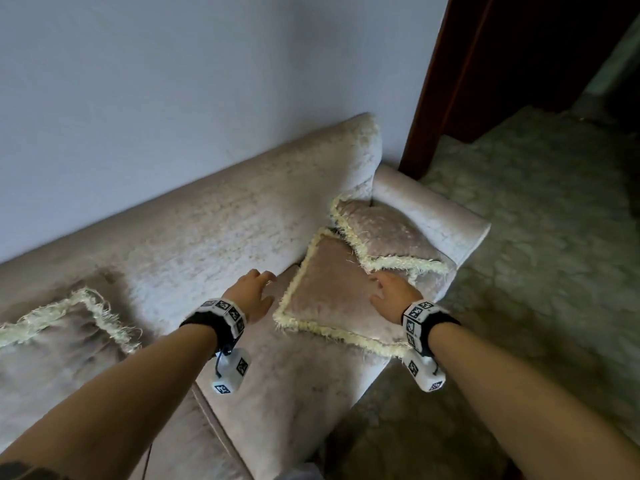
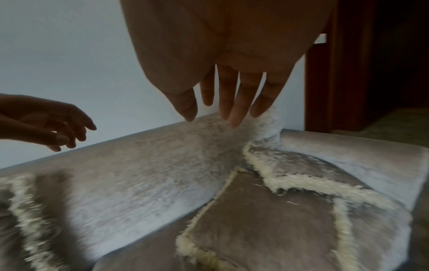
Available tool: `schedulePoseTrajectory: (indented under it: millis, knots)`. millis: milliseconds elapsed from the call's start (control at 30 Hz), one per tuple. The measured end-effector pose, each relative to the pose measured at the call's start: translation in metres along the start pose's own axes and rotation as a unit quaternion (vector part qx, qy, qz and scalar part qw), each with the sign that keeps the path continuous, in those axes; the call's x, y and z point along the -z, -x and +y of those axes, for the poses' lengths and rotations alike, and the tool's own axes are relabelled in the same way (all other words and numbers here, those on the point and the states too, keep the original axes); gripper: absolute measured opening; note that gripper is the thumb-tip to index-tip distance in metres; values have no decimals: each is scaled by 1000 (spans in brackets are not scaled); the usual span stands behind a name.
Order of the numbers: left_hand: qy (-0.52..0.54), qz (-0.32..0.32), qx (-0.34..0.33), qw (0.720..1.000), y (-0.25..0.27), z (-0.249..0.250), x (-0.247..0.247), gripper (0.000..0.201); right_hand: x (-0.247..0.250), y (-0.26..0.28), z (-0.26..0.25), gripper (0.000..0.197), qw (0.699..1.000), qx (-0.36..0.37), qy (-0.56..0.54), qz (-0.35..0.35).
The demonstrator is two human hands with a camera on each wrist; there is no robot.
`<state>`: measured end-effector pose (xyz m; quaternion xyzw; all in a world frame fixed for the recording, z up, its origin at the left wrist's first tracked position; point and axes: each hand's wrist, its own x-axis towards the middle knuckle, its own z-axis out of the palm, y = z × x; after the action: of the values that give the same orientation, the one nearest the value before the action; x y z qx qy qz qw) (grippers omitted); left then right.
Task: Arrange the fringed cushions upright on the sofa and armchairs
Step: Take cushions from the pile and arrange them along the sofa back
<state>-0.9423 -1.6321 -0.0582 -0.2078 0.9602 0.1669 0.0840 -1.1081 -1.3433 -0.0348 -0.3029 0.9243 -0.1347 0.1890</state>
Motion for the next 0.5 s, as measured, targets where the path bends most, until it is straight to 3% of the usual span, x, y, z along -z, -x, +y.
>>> schedulePoseTrajectory:
  millis: [33,67,133,333,500]
  knots:
    - [2,-9,-9,1000,-10,4,-6,45,-1,-3,10,46,1000,-12,-8,-6]
    - [1,-17,-38,999,-82,35,-24,47,13,-38,58,46,998,-63,-18,-2]
    - [6,-41,-51,998,-83,37,-24,49,13,-35,66,45,998,-65,-23,-2]
    - [15,-87,-92,992,-198,59,-59,48,17,-96,144,42,984,-164,-63,-9]
    - [15,-123,-89,988,-259,72,-69,51,13,-134,182,46,973,-209,-101,-17]
